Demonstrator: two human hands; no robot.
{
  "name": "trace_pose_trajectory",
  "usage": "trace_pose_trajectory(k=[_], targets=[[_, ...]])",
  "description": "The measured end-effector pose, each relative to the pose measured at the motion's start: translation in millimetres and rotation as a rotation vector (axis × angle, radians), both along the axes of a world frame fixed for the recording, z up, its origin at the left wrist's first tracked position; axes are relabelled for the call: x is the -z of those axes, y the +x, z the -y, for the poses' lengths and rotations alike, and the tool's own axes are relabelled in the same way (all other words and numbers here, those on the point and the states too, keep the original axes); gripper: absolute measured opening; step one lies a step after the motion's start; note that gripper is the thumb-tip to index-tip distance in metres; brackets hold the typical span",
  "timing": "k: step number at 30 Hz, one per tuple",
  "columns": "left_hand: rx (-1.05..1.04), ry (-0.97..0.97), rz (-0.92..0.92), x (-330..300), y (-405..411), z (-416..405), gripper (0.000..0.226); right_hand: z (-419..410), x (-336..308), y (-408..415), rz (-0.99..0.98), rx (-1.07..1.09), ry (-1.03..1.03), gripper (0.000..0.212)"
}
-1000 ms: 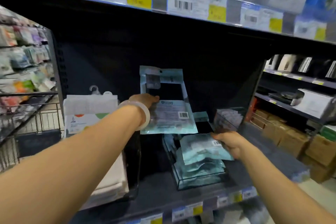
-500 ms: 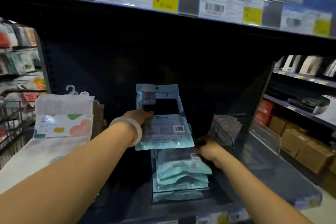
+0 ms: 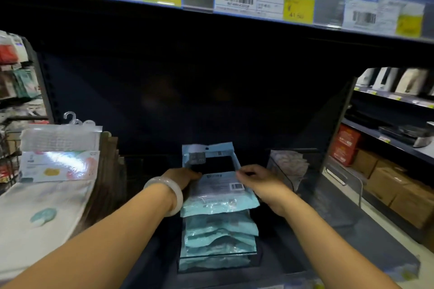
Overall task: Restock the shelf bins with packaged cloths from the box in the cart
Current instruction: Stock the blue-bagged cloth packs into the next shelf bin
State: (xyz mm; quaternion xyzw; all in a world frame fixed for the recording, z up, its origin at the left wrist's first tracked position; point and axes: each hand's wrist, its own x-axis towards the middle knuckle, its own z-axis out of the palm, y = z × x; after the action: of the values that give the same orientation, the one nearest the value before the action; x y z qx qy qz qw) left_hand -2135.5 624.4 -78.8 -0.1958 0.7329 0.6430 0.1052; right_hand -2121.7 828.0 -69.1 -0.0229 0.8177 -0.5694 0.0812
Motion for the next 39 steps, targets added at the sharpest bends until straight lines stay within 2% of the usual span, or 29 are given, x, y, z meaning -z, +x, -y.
trace_pose_trajectory(k=[2,5,6,9,11,13,16,20,23,30,34,39], targets=[[0.002,-0.097,-0.014,-7,9,-11,0.048,-1,-1,2,-0.054,0.025,0.099,0.028],[0.017,-0.370,-0.004,-7,14,-21,0.046,-6,4,4,0.003,-0.002,0.172,0.019],[0.028,-0.403,-0.001,-5,15,-22,0.045,-7,6,6,0.016,-0.014,0.193,0.017],[0.027,-0.402,-0.036,2,17,-23,0.035,-9,13,7,0.008,-0.023,0.193,0.014],[0.037,-0.400,-0.045,3,22,-25,0.022,-8,15,9,0.027,-0.051,0.170,0.023],[0.055,-0.386,-0.061,4,27,-26,0.019,-7,17,10,0.051,-0.065,0.156,0.034],[0.092,-0.394,-0.067,6,31,-24,0.028,-8,18,11,0.067,-0.074,0.171,0.040],[0.169,-0.607,-0.111,-6,33,-20,0.053,-11,11,9,0.033,-0.057,0.238,0.056],[0.167,-0.789,-0.172,-28,37,-16,0.064,-10,-5,4,-0.072,-0.042,0.338,0.056],[0.325,-1.404,-0.254,-70,57,-1,0.068,50,-50,7,-0.303,-0.175,0.679,0.057],[0.252,-1.524,-0.313,-85,85,38,0.069,105,-66,27,-0.449,-0.284,0.820,0.061],[0.099,-1.571,-0.302,-100,137,124,0.063,195,-90,70,-0.612,-0.397,0.806,0.059]])
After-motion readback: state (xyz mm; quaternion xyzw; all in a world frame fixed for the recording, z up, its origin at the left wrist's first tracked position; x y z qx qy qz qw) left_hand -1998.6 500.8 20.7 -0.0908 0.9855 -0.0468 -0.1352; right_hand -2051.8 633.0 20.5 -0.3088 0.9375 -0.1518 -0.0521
